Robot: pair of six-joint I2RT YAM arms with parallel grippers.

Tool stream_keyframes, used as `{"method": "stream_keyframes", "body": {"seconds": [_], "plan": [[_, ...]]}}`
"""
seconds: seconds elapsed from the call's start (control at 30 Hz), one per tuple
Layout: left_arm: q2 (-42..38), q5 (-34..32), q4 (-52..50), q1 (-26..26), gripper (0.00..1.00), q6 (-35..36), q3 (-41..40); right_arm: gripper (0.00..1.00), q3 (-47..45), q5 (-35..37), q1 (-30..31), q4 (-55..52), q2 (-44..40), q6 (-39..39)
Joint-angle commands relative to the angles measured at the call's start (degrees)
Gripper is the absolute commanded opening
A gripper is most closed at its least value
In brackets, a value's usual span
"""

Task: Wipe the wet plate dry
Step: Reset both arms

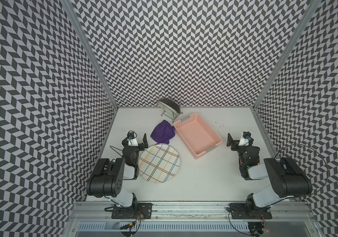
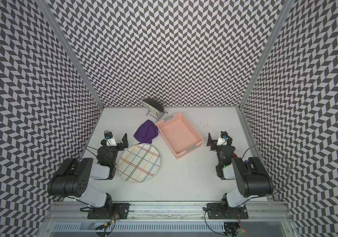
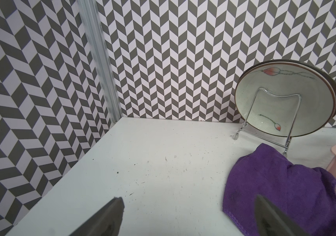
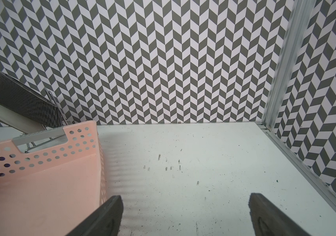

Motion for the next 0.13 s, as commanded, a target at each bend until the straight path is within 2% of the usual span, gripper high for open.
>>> {"method": "stream_keyframes", "body": {"seconds": [0.0,0.1], "plan": [[-0.16,-0.64,1.74,-0.30,1.00,0.92,-0.09,1.00,0.09,-0.60,-0.14,2.57,0.20,0.07],[-0.16,-0.64,1.75,-0.31,1.00,0.91,-0.11,1.00,0.38,-0.69,-0.21,2.15,0.28,0.14]]}}
